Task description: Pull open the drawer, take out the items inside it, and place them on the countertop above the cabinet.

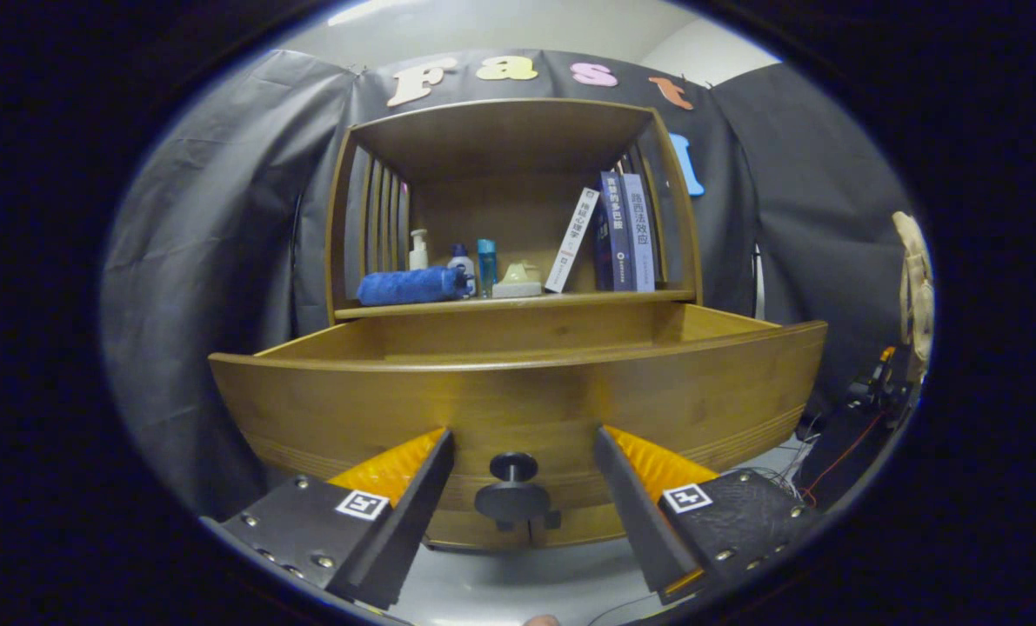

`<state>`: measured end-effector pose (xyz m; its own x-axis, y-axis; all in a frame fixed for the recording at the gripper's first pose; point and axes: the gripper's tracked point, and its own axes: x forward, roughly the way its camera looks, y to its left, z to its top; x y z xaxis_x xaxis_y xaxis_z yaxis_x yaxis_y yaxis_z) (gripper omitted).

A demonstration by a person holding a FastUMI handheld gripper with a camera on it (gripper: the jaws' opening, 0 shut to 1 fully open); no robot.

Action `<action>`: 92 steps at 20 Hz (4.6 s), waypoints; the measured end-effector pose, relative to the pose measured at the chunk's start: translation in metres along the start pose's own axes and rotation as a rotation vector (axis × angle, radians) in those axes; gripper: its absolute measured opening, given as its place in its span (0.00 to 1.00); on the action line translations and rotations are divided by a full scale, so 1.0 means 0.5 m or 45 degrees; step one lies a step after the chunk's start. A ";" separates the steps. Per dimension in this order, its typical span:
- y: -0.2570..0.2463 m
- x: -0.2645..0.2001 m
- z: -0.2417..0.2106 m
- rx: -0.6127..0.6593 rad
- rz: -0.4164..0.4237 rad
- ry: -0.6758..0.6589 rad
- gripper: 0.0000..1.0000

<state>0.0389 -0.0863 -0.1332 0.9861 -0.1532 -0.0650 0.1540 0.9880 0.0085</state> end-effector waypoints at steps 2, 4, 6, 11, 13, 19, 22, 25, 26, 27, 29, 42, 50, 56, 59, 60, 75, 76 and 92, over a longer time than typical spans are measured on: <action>-0.003 0.009 0.006 -0.006 -0.002 -0.005 0.99; 0.000 0.024 0.009 -0.002 0.002 -0.002 0.99; 0.006 0.059 0.014 0.004 0.004 0.006 0.99; 0.013 0.162 0.049 -0.006 -0.009 -0.019 0.99; 0.013 0.198 0.055 0.003 -0.006 -0.008 0.98; 0.010 0.275 0.047 0.012 0.001 -0.007 0.99; 0.013 0.303 0.049 0.010 -0.010 0.002 0.99; 0.017 0.326 0.050 0.004 -0.017 -0.004 0.99; 0.017 0.333 0.051 0.006 -0.017 -0.005 0.99; 0.016 0.338 0.051 0.012 -0.014 -0.001 0.99; 0.016 0.347 0.053 0.022 -0.007 0.007 0.99; 0.029 0.429 0.057 0.034 0.000 0.116 0.99; 0.079 0.264 0.067 -0.149 0.065 0.060 0.99; 0.094 0.115 0.129 -0.051 0.053 0.028 0.99; 0.111 0.052 0.186 -0.017 0.109 0.031 0.99; 0.114 0.031 0.210 -0.008 0.137 0.023 0.99; 0.003 -0.118 0.480 0.047 0.047 -0.145 0.99; -0.004 -0.124 0.495 0.032 0.032 -0.166 0.99; -0.036 -0.148 0.494 0.013 -0.004 -0.128 0.99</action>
<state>-0.0214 -0.0971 0.1178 0.9868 -0.1578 0.0353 0.1573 0.9874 0.0186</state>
